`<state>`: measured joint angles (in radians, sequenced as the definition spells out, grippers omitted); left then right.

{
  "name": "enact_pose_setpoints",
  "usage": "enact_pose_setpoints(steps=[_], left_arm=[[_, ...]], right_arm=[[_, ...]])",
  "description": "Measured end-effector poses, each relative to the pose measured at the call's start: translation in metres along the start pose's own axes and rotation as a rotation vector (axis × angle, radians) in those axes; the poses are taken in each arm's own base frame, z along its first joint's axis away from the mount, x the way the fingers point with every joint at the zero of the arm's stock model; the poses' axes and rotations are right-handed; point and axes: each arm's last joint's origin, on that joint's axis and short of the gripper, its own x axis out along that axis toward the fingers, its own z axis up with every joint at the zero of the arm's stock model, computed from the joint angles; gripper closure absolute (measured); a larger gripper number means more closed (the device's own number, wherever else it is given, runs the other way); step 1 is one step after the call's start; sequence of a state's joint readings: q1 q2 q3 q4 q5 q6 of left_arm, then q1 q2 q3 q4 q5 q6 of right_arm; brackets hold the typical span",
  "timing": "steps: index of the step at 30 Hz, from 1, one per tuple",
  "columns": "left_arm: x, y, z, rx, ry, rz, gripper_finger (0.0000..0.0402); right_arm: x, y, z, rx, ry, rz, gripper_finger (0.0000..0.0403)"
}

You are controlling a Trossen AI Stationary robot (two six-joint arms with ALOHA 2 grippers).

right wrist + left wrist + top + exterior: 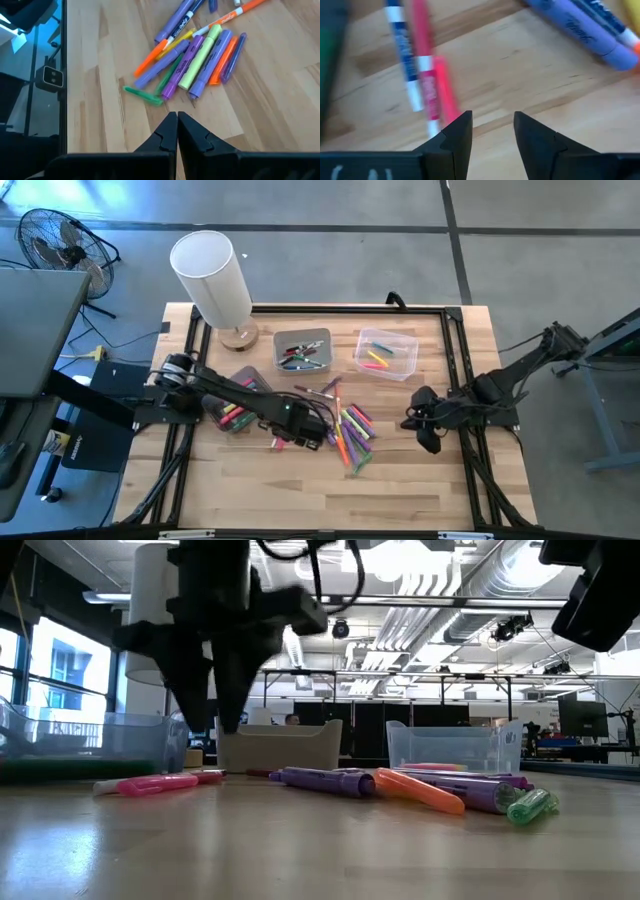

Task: Pick & Place Markers
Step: Put the pink pen into the transparent bin

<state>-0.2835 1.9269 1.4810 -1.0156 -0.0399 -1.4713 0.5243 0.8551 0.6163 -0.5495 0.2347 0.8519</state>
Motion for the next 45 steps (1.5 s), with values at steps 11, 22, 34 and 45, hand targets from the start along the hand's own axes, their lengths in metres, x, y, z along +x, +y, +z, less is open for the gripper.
enact_pose_setpoints(steps=[11, 22, 34, 45], left_arm=[[0.022, 0.003, -0.001, 0.019, 0.033, 0.120, 0.0260], [0.040, -0.002, -0.002, 0.034, 0.054, 0.134, 0.0260], [0.043, -0.006, -0.002, 0.036, 0.052, 0.091, 0.0260], [0.023, -0.020, -0.003, 0.302, 0.037, 0.030, 0.0260]], right_arm=[[-0.001, 0.003, -0.003, -0.023, -0.003, 0.004, 0.0401], [-0.001, 0.003, -0.003, -0.035, -0.007, 0.001, 0.0402], [-0.001, 0.003, -0.003, -0.035, -0.010, -0.002, 0.0401], [-0.001, 0.003, -0.002, -0.032, -0.023, -0.008, 0.0402]])
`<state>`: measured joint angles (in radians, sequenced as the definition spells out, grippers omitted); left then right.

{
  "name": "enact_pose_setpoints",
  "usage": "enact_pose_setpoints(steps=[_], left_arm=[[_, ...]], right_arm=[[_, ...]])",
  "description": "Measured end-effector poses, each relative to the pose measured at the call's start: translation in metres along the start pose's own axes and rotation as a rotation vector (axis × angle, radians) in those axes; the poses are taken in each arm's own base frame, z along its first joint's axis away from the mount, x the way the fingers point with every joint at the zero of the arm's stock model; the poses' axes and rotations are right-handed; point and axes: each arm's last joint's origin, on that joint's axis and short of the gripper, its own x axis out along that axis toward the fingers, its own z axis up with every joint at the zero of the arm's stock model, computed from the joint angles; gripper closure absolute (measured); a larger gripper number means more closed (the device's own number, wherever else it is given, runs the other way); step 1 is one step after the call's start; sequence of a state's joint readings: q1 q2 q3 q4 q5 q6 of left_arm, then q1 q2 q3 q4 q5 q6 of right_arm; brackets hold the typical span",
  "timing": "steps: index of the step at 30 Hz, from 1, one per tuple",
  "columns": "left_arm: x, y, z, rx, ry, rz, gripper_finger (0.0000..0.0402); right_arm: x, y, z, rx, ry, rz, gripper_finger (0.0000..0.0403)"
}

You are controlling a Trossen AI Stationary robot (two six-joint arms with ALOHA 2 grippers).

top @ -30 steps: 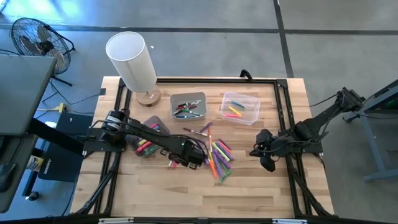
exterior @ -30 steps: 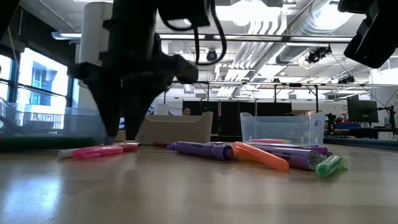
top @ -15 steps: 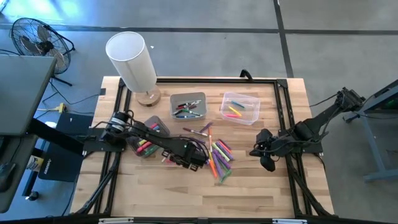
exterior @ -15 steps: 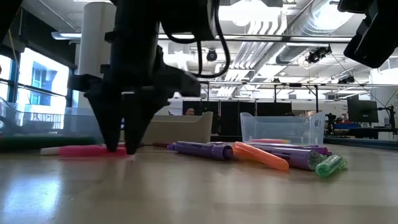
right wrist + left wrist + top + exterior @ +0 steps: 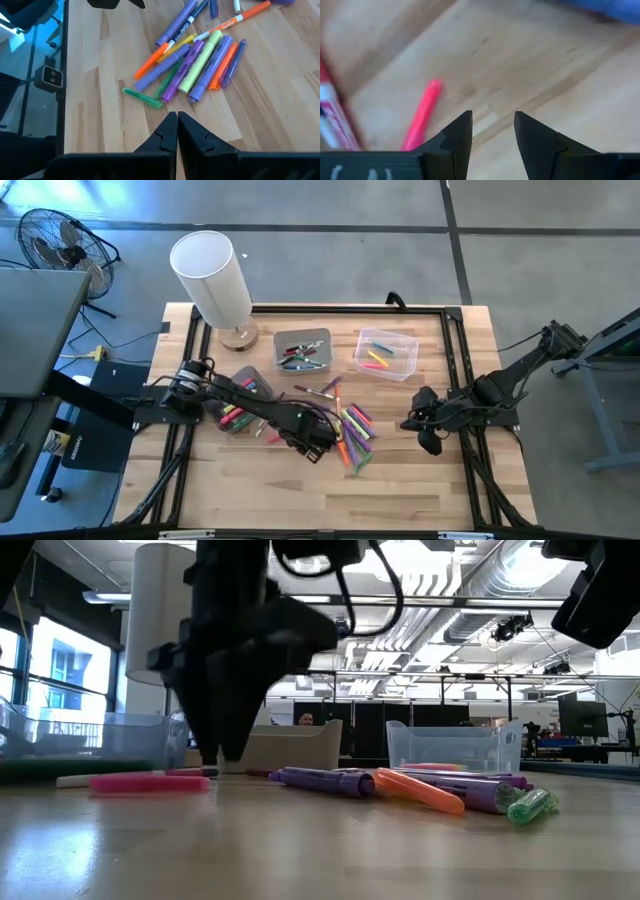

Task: Pick & Place Markers
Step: Put the pink pen into the transparent bin

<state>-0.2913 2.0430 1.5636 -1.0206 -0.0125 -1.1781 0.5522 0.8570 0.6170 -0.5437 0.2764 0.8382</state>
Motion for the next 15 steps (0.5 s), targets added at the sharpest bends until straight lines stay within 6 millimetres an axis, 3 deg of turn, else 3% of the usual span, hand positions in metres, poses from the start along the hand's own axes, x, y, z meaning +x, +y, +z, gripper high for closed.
enact_pose_setpoints(steps=[6, 15], left_arm=[[-0.020, 0.006, -0.001, 0.109, -0.032, 0.148, 0.0260], [-0.001, 0.019, -0.009, 0.279, 0.100, 0.189, 0.0260]], right_arm=[[0.000, 0.002, 0.003, 0.011, -0.028, 0.022, 0.0402], [0.000, 0.002, 0.004, 0.066, -0.062, 0.002, 0.0401]])
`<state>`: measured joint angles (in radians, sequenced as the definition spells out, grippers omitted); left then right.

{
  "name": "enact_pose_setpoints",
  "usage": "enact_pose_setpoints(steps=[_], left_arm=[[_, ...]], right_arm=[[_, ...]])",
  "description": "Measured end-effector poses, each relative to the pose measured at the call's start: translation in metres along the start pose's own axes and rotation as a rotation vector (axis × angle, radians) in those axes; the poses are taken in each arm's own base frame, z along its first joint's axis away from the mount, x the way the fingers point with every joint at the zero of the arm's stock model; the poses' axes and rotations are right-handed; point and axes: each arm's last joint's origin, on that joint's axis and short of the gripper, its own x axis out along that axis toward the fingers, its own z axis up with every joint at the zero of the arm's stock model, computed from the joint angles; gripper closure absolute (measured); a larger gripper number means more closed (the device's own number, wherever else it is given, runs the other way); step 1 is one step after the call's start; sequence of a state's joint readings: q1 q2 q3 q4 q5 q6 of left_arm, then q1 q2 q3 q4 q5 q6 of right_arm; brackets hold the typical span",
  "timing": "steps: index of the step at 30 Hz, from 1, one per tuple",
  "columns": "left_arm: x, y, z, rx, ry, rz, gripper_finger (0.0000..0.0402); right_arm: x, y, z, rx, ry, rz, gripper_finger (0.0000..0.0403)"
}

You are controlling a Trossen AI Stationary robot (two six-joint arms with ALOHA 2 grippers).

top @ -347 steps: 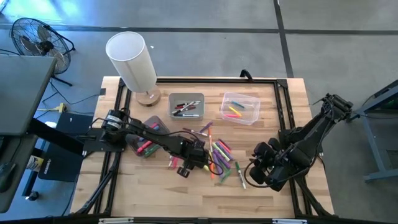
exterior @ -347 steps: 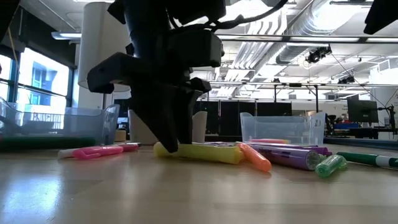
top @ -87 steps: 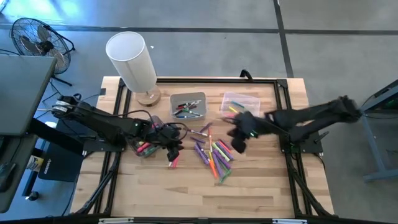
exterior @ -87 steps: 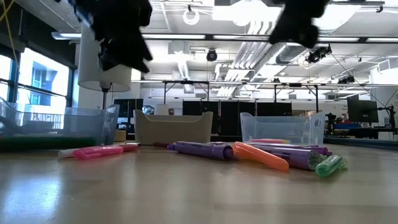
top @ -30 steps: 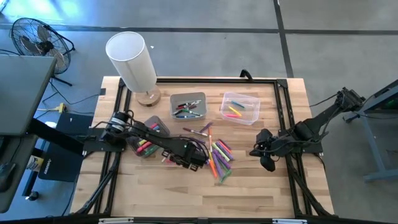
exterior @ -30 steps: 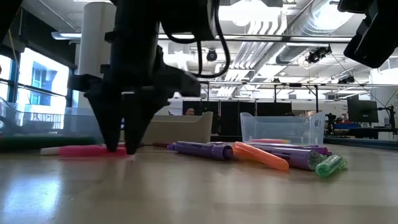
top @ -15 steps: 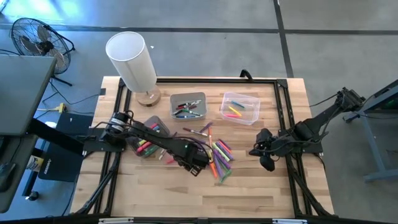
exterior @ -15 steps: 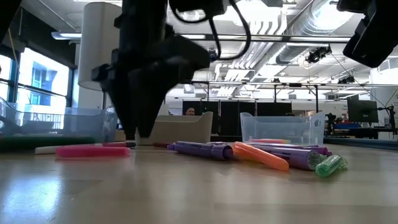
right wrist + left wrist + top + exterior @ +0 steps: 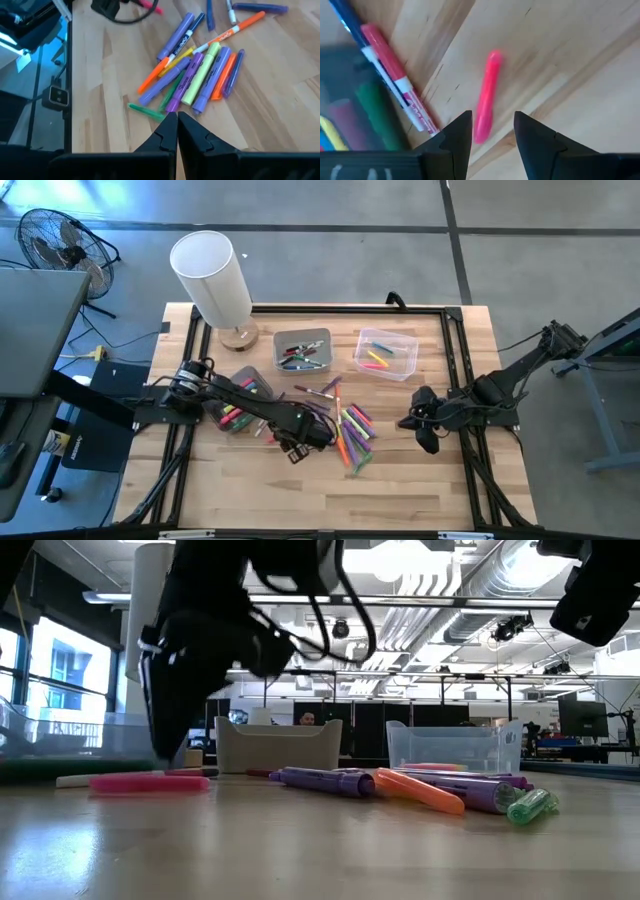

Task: Pick & Place Markers
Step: Put the pink pen into the transparent bin

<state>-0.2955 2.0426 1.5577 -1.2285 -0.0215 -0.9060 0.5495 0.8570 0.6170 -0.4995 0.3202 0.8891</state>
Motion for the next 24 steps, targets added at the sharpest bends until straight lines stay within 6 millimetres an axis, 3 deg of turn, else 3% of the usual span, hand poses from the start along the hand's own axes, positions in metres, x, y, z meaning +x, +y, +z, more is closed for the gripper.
enact_pose_setpoints(steps=[12, 15, 19, 24], left_arm=[[0.041, 0.003, -0.007, 0.090, 0.071, -0.117, 0.0266], [0.043, 0.002, -0.006, 0.097, 0.064, -0.134, 0.0299], [0.044, 0.000, -0.005, 0.093, 0.055, -0.142, 0.0373], [0.044, -0.001, -0.004, 0.045, 0.035, -0.139, 0.0363]], right_arm=[[0.000, 0.000, 0.003, 0.064, -0.070, -0.029, 0.0402], [0.000, 0.002, 0.005, 0.073, -0.099, -0.020, 0.0401], [0.000, 0.003, 0.006, 0.078, -0.118, -0.011, 0.0402], [0.000, 0.003, 0.006, 0.076, -0.113, -0.006, 0.0400]])
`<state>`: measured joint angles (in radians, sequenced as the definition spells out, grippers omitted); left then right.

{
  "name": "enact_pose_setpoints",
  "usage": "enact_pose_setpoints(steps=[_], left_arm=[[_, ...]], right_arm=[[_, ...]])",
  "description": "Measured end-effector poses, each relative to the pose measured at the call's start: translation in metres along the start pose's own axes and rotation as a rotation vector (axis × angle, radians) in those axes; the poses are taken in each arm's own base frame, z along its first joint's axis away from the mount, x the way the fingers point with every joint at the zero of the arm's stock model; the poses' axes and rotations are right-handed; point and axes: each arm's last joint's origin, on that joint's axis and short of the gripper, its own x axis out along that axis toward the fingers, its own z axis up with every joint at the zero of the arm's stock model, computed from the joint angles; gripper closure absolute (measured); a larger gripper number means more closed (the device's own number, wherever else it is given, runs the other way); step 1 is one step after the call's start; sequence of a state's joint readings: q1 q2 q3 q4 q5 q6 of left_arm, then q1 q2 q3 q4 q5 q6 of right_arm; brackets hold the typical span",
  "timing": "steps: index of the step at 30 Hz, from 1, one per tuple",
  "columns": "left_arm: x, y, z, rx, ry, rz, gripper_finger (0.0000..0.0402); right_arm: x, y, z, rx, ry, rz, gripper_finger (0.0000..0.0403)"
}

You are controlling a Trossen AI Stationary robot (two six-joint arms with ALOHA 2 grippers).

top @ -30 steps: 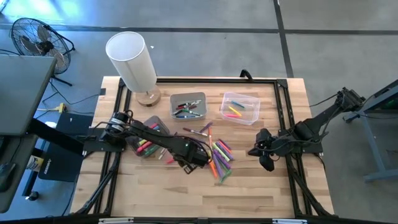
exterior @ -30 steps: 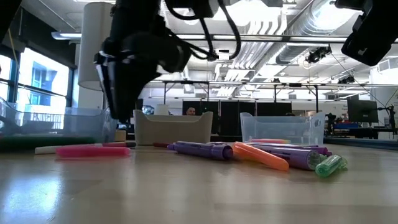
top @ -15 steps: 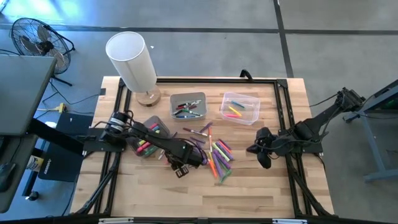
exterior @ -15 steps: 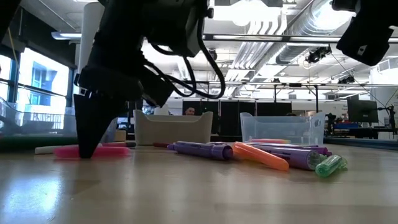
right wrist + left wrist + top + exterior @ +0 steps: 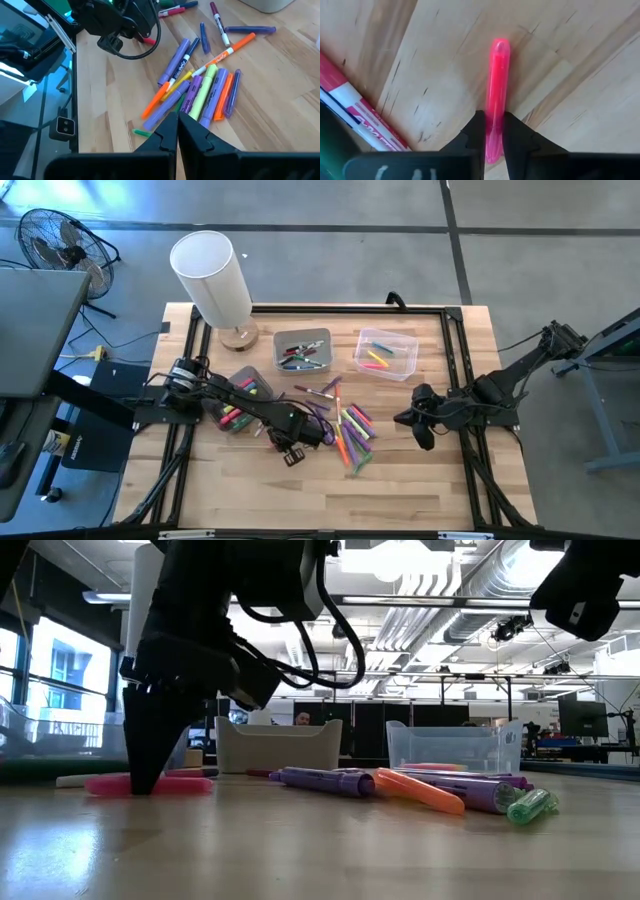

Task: Pick & Place Markers
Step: Put the pink pen into the transparent bin

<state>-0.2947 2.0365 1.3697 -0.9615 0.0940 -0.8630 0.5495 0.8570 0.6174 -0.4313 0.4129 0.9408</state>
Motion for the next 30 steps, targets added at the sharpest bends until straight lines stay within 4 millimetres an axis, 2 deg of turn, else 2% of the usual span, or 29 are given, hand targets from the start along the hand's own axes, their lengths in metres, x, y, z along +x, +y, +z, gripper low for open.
enact_pose_setpoints(steps=[6, 10, 20, 26, 30], left_arm=[[-0.004, -0.001, 0.000, -0.066, -0.008, -0.006, 0.0369], [-0.016, -0.003, 0.001, -0.102, -0.030, 0.007, 0.0369], [-0.058, -0.012, 0.011, -0.176, -0.180, -0.093, 0.0369], [-0.100, -0.016, 0.030, -0.144, -0.315, -0.157, 0.0369], [-0.139, -0.002, 0.052, -0.104, -0.448, -0.151, 0.0364]], right_arm=[[0.000, 0.000, 0.000, -0.073, 0.001, -0.001, 0.0402], [0.000, 0.000, 0.000, -0.112, 0.002, -0.001, 0.0402], [0.000, -0.001, -0.001, -0.170, 0.008, -0.004, 0.0403], [0.000, -0.002, -0.001, -0.198, 0.015, -0.012, 0.0403], [0.000, -0.009, -0.004, -0.117, 0.018, -0.110, 0.0403]])
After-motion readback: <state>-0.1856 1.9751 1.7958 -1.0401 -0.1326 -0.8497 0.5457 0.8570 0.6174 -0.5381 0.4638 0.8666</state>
